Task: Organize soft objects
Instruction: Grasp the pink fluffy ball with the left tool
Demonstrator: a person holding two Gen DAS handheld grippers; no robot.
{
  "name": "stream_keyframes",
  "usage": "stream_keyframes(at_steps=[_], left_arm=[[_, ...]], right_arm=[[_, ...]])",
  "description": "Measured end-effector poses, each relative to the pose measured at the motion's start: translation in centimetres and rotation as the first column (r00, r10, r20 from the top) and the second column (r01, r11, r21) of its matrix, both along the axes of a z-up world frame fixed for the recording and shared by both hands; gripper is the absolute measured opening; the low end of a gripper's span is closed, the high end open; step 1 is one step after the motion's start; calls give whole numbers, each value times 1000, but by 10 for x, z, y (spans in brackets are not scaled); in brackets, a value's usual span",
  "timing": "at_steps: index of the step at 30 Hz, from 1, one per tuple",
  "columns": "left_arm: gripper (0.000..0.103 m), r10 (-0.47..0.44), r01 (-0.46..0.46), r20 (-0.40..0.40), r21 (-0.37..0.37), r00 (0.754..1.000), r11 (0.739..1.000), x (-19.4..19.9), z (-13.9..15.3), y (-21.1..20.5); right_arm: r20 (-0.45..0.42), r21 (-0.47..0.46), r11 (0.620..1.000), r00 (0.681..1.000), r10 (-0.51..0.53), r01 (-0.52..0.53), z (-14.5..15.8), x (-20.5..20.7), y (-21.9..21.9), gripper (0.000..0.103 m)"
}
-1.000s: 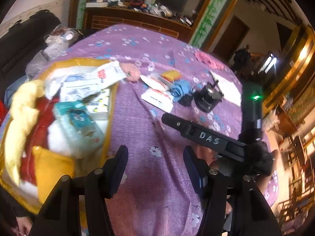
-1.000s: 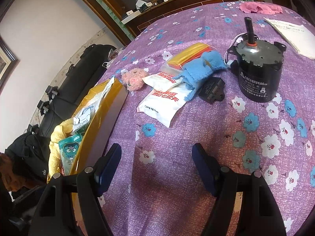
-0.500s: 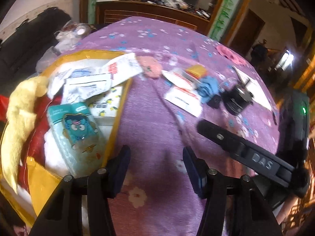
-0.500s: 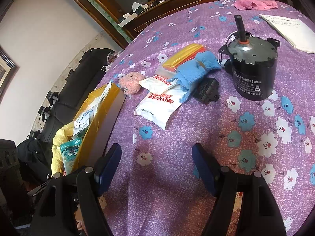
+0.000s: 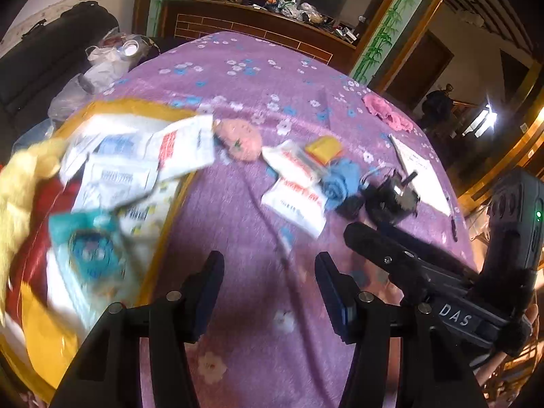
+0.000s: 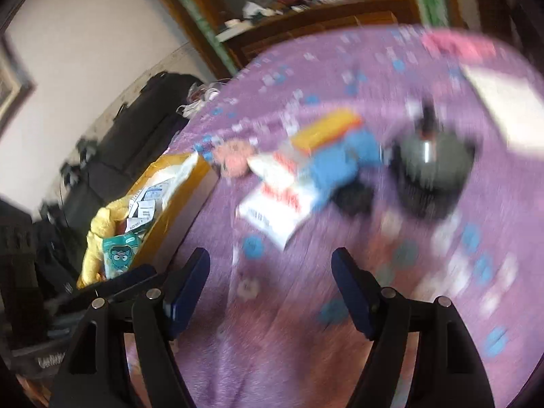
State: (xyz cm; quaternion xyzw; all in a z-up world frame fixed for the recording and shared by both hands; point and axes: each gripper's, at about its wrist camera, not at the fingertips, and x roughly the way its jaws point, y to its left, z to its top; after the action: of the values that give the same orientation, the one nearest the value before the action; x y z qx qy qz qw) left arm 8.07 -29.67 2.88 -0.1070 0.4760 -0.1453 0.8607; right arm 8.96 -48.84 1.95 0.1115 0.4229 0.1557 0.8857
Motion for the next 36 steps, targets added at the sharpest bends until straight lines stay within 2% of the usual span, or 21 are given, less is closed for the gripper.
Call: stream_keyframes(at_steps=[1, 2, 4, 6, 9, 14, 16, 19, 24, 26, 29, 30, 36], left_arm=[[59, -6, 6, 2, 7, 1000, 1000, 6, 3, -2], [59, -7, 7, -2, 11, 1000, 1000, 13, 4, -5], [59, -2, 2, -9, 11, 1000, 1000, 26, 6, -7], [59, -2, 3, -22, 20, 1000, 1000, 40, 5, -10], [59, -6, 9, -57, 40, 998, 999, 68, 1, -18], [59, -66, 82, -99, 166, 993, 983, 110, 1, -41], [59, -99, 117, -113, 171, 989, 978, 125, 3, -45], [59, -85, 108, -156, 142, 984, 984, 151, 2, -44], [59, -52, 96, -178, 250, 983, 964, 189, -6, -51], [58, -54, 116, -223, 272, 973, 955, 200, -19, -52], [46, -45, 128, -272, 295, 961, 947, 208, -34, -51], [37, -40, 128, -282, 301, 959, 945, 209, -39, -50], [25, -63, 137, -258, 282, 964, 950, 201, -31, -51]], right_arm=[[21, -39, 999, 1000, 11, -10, 2, 6, -2, 74], [24, -41, 999, 1000, 11, -10, 0, 10, -5, 74], [18, 25, 999, 1000, 24, -25, -11, 16, -14, 74], [-19, -4, 1000, 1000, -7, 7, -22, 20, -17, 74], [4, 9, 1000, 1000, -18, 18, -18, 17, -22, 74], [-42, 11, 1000, 999, -26, 26, -24, 21, -23, 74], [-46, -12, 999, 998, -34, 34, -28, 22, -21, 74], [-51, -24, 999, 998, -40, 39, -30, 24, -20, 74], [-49, -20, 999, 998, -40, 39, -29, 23, -21, 74], [-59, -11, 999, 998, -33, 33, -30, 24, -20, 74], [-60, -17, 999, 998, -31, 30, -29, 23, -18, 74], [-60, -16, 999, 998, -30, 29, -29, 23, -18, 74], [-63, -24, 1000, 998, -20, 18, -30, 23, -15, 74]])
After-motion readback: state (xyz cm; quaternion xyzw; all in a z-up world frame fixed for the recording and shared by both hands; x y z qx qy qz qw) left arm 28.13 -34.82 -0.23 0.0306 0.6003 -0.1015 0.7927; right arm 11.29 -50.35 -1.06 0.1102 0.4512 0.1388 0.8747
